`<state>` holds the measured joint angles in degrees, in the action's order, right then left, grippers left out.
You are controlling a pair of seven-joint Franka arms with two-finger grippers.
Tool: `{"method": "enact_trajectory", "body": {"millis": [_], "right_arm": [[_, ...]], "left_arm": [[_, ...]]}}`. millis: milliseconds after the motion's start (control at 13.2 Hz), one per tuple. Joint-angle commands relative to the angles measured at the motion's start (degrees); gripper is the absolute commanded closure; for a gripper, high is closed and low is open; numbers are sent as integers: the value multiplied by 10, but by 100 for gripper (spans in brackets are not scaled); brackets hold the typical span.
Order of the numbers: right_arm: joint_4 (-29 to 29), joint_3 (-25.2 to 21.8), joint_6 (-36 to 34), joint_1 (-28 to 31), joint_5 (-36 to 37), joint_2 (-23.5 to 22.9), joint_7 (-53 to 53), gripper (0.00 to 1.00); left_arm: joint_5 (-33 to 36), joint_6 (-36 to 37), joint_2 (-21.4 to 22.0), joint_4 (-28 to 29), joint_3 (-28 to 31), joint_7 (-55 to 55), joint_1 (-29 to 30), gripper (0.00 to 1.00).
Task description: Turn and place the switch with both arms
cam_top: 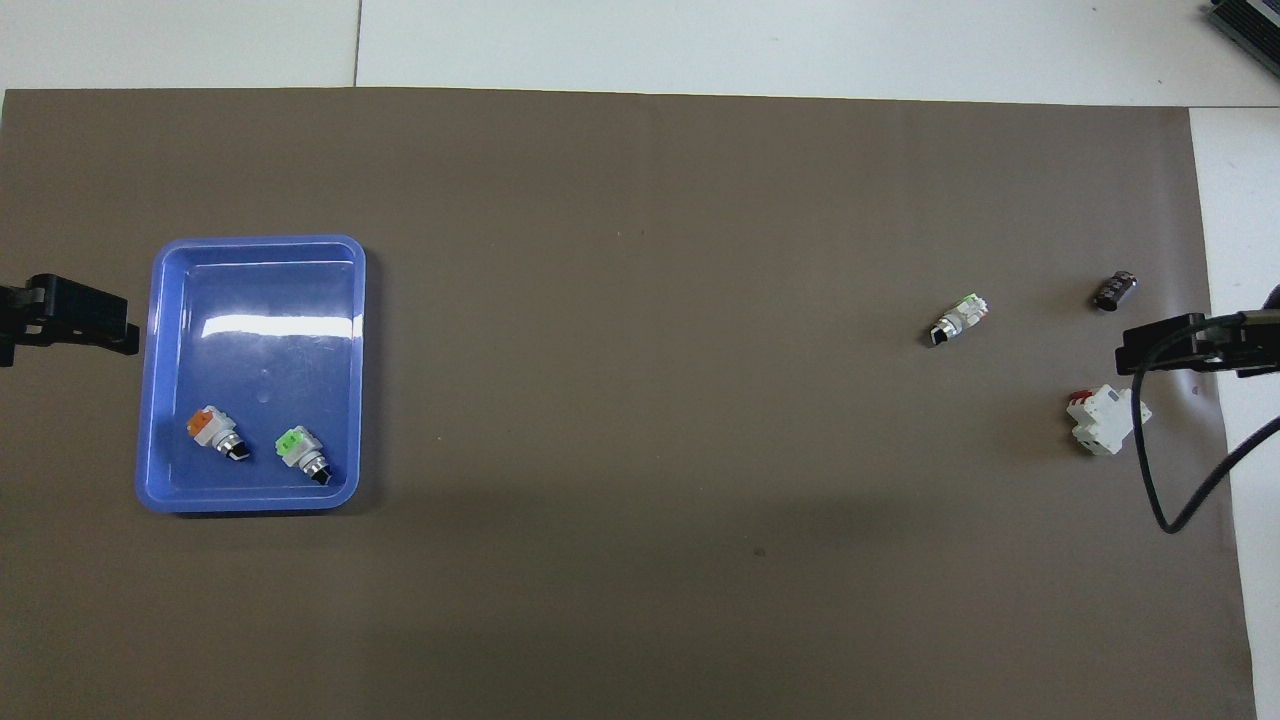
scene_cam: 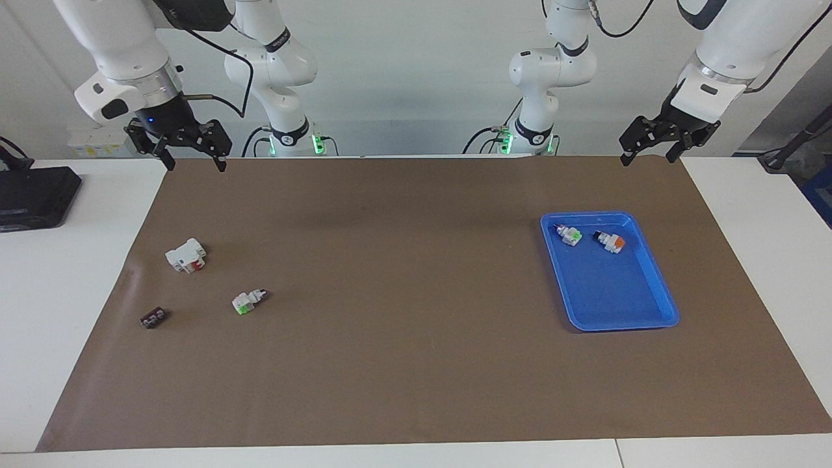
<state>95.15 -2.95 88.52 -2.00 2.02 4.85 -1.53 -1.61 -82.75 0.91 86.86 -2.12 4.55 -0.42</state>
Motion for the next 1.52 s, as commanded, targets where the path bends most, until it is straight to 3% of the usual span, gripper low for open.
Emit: {"method": "enact_trajectory", "body": {"millis": [0, 379, 1441], "right_arm": [[-8, 0, -13, 1, 10, -2, 9, 0], [-3, 0, -5, 0, 9, 1, -8, 0], [3, 1, -5, 0, 3, 3, -28, 0]], "left_arm": [[10, -7, 3, 1, -2, 9, -5, 0], [9, -91, 37, 81, -4, 7, -14, 0], [46, -88, 37, 77, -6, -4, -33, 0]]}}
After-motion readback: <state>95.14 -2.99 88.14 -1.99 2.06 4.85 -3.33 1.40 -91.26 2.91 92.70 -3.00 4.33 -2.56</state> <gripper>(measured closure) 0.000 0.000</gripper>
